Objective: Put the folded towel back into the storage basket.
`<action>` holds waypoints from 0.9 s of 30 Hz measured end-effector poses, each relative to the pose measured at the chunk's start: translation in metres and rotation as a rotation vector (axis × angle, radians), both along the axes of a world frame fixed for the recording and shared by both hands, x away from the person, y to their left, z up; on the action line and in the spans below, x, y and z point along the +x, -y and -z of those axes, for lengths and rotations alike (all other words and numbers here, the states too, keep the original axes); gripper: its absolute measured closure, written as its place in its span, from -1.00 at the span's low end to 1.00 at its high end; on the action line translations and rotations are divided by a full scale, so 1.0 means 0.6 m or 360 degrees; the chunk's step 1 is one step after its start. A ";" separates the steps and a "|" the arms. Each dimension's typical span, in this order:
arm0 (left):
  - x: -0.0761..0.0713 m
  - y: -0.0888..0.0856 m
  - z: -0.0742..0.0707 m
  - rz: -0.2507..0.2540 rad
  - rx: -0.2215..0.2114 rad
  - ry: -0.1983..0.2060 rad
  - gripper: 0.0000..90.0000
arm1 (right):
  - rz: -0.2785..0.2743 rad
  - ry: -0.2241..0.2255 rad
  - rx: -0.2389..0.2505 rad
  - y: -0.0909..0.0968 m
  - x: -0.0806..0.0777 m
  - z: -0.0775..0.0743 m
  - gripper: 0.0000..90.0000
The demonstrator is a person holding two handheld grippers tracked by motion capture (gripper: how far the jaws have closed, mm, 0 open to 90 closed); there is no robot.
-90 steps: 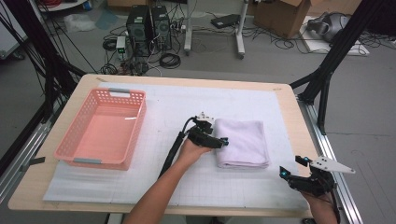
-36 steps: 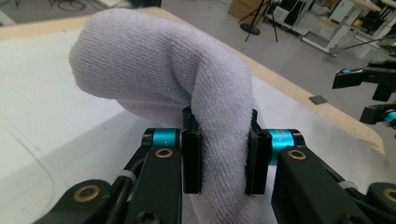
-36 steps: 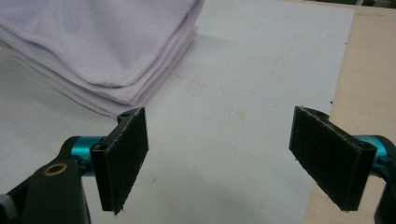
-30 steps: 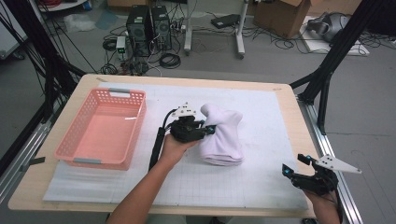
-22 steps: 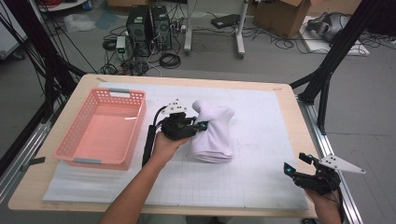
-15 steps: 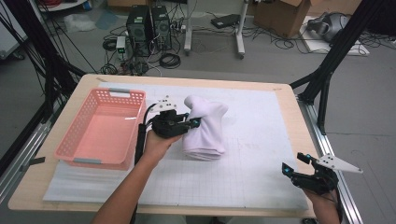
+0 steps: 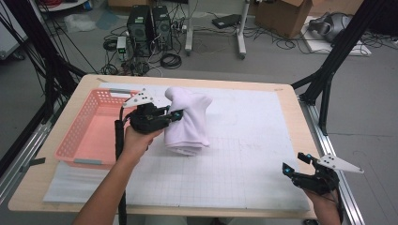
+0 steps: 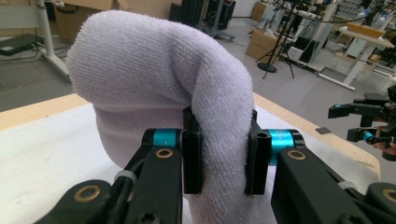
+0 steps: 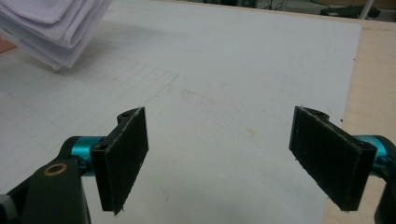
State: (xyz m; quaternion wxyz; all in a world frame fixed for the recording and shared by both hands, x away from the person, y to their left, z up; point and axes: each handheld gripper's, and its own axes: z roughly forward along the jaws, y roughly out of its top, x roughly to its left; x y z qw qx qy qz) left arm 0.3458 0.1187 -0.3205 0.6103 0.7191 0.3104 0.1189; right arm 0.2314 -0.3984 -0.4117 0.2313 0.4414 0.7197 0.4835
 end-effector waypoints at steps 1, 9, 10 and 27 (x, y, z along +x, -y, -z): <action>0.000 -0.006 -0.002 -0.0002 -0.0002 0.0002 0.64 | 0.0007 -0.0006 0.0006 0.000 0.000 0.000 -0.59; -0.001 -0.039 -0.015 -0.0013 -0.0020 0.0025 0.64 | 0.0000 -0.0005 -0.0008 -0.003 0.002 0.001 -0.59; -0.001 -0.043 -0.017 -0.0013 -0.0022 0.0026 0.64 | 0.0001 -0.0015 -0.0004 -0.005 0.002 0.000 -0.59; -0.001 -0.117 -0.060 -0.0041 -0.0101 0.0073 0.64 | -0.0020 0.0006 -0.0014 -0.015 0.007 -0.004 -0.59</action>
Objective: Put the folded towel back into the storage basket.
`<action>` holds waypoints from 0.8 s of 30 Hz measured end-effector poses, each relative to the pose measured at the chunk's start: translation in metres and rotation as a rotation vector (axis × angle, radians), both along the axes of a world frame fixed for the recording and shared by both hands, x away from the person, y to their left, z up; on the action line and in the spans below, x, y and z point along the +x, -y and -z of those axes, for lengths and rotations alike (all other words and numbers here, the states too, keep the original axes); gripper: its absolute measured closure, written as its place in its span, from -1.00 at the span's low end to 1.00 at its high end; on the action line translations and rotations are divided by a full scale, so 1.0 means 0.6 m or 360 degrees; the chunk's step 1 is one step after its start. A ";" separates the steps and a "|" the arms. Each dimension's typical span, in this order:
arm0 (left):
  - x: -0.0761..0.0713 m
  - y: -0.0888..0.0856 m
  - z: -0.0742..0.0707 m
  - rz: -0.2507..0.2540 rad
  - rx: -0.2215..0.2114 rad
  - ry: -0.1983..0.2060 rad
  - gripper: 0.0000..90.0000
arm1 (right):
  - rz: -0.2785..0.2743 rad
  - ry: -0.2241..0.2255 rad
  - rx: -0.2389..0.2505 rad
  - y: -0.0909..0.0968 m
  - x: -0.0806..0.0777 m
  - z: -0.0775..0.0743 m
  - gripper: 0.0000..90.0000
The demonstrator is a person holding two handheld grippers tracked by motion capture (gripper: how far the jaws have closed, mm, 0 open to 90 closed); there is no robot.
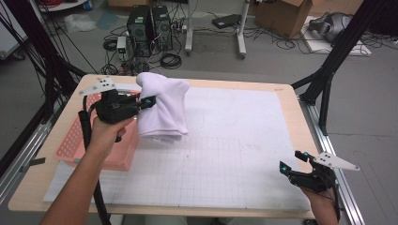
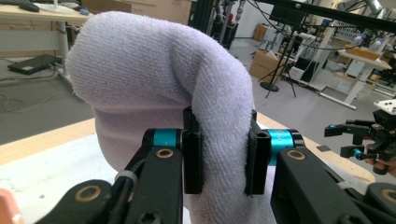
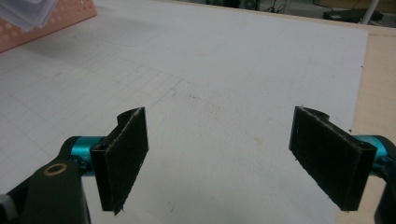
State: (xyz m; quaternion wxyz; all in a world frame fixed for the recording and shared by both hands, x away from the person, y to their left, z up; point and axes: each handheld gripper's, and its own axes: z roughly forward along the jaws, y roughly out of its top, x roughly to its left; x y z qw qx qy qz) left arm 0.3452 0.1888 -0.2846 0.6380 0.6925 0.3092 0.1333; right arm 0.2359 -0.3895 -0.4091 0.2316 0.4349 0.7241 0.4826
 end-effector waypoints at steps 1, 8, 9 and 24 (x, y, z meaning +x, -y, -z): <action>-0.001 -0.005 -0.003 -0.0009 -0.0005 0.0003 0.64 | 0.0001 -0.0001 0.0000 0.000 0.000 0.000 -0.59; -0.002 -0.038 -0.019 -0.0033 -0.0034 0.0034 0.64 | -0.0001 0.0010 0.0000 -0.002 0.002 -0.004 -0.59; -0.002 -0.042 -0.021 -0.0036 -0.0035 0.0037 0.64 | 0.0001 0.0009 0.0000 -0.002 0.001 -0.004 -0.59; -0.010 -0.121 -0.039 -0.0077 -0.0103 0.0061 0.64 | 0.0008 0.0005 -0.0010 -0.005 0.004 -0.004 -0.59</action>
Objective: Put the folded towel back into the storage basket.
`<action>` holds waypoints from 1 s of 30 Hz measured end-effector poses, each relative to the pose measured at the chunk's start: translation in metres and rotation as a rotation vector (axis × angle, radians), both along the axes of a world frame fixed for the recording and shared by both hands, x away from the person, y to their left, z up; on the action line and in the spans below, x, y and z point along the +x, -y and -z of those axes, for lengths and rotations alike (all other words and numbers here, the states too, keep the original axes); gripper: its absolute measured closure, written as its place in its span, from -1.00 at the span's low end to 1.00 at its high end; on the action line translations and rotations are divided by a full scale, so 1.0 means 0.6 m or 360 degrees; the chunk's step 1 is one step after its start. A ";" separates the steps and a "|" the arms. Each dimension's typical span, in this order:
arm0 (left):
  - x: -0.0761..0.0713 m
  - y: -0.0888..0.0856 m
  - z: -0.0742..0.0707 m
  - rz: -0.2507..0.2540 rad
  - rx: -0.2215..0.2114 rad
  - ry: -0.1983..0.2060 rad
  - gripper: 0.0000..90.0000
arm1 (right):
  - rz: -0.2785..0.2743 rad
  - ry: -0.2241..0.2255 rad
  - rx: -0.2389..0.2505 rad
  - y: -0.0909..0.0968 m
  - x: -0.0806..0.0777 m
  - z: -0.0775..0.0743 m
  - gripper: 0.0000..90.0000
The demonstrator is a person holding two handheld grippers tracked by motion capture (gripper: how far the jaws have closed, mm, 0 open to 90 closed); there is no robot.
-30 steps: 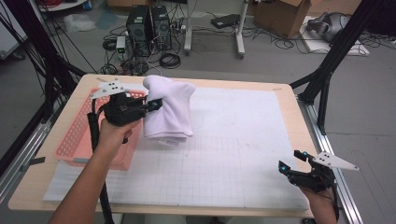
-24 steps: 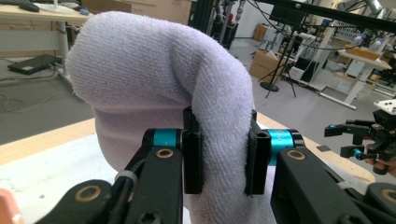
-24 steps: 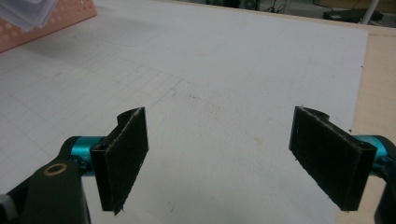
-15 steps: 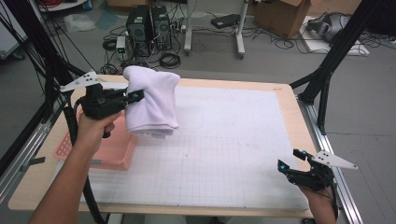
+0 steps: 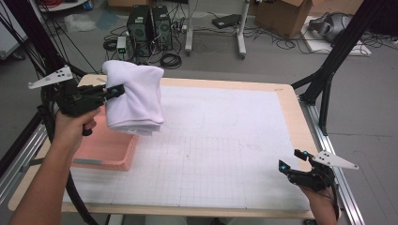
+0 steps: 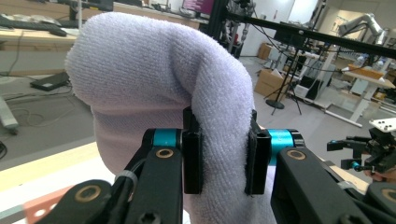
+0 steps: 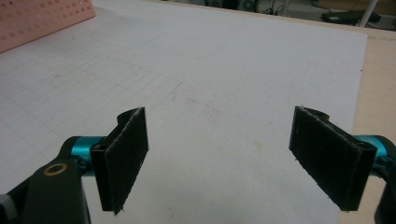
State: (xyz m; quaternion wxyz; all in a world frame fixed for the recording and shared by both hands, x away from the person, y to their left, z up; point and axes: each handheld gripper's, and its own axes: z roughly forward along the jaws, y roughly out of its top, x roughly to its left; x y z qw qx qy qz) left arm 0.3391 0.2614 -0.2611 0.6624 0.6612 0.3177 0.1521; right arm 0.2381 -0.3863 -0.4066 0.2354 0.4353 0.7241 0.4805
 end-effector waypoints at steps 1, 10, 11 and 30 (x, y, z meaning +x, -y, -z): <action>-0.001 -0.006 -0.001 -0.0006 -0.0004 0.0004 0.64 | 0.0000 0.0001 -0.0007 0.000 0.000 0.000 -0.59; -0.001 -0.060 -0.009 -0.0043 -0.0046 0.0004 0.64 | 0.0006 -0.0012 -0.0031 -0.001 -0.001 -0.001 -0.59; -0.001 -0.060 -0.009 -0.0043 -0.0046 0.0004 0.64 | 0.0006 -0.0012 -0.0031 -0.001 -0.001 -0.001 -0.59; 0.020 -0.160 0.059 -0.0047 -0.0063 -0.0098 0.64 | 0.0037 -0.0054 -0.0080 -0.015 0.010 -0.008 -0.59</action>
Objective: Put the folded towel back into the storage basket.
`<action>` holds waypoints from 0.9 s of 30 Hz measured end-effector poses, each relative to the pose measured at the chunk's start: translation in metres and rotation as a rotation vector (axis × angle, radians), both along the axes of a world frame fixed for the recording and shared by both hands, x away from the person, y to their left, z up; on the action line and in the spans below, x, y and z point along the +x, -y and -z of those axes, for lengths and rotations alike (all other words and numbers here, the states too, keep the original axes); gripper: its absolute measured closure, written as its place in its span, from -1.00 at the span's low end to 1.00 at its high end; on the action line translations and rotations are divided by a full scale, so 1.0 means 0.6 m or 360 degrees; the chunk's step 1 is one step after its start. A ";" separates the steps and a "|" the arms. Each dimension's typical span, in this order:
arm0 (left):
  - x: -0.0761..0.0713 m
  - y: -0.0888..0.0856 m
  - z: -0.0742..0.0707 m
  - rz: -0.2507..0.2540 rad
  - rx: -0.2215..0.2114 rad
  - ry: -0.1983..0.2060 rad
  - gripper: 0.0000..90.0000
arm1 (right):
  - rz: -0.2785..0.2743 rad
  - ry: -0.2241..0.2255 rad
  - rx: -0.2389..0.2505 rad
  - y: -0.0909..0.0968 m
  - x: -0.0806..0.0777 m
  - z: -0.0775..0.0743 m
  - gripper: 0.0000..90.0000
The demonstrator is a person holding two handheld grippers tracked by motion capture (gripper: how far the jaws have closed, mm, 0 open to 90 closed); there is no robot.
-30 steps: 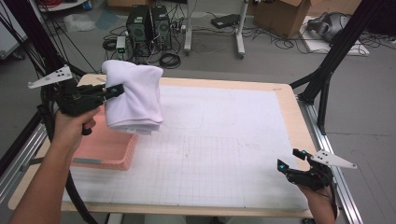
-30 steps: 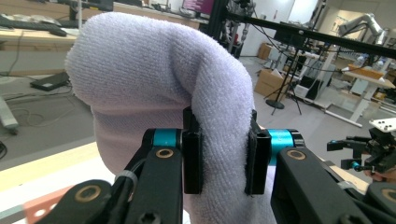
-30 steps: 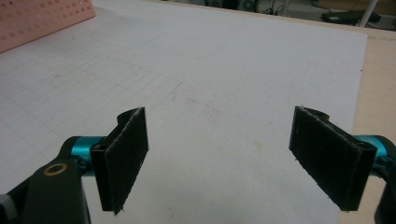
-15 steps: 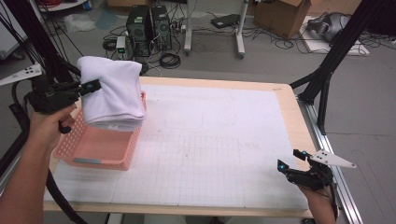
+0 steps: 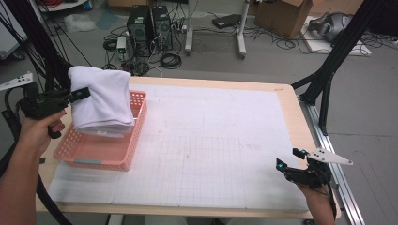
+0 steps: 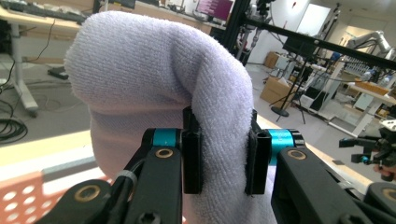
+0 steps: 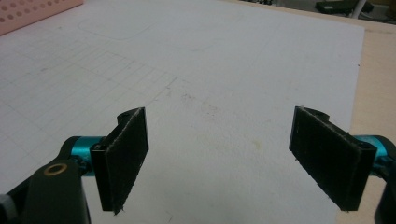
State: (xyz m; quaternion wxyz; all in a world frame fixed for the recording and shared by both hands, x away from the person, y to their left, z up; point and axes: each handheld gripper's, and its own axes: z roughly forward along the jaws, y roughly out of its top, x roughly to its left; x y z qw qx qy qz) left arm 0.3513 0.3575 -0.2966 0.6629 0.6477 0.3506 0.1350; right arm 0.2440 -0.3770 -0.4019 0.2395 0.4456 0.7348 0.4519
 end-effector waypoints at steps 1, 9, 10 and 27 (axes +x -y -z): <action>0.002 -0.004 0.006 -0.0002 0.0001 -0.0011 0.63 | 0.0001 -0.0003 -0.0007 -0.001 0.000 -0.001 -0.59; 0.012 -0.023 0.049 0.0010 0.0006 -0.0068 0.63 | 0.0000 -0.0016 -0.0040 -0.017 0.003 -0.007 -0.59; 0.014 -0.024 0.054 0.0014 0.0009 -0.0076 0.63 | -0.0004 -0.0017 -0.0052 -0.017 0.003 -0.009 -0.59; 0.039 -0.008 0.127 0.0059 0.0074 -0.0244 0.60 | -0.0016 -0.0011 -0.0085 -0.038 0.006 -0.020 -0.59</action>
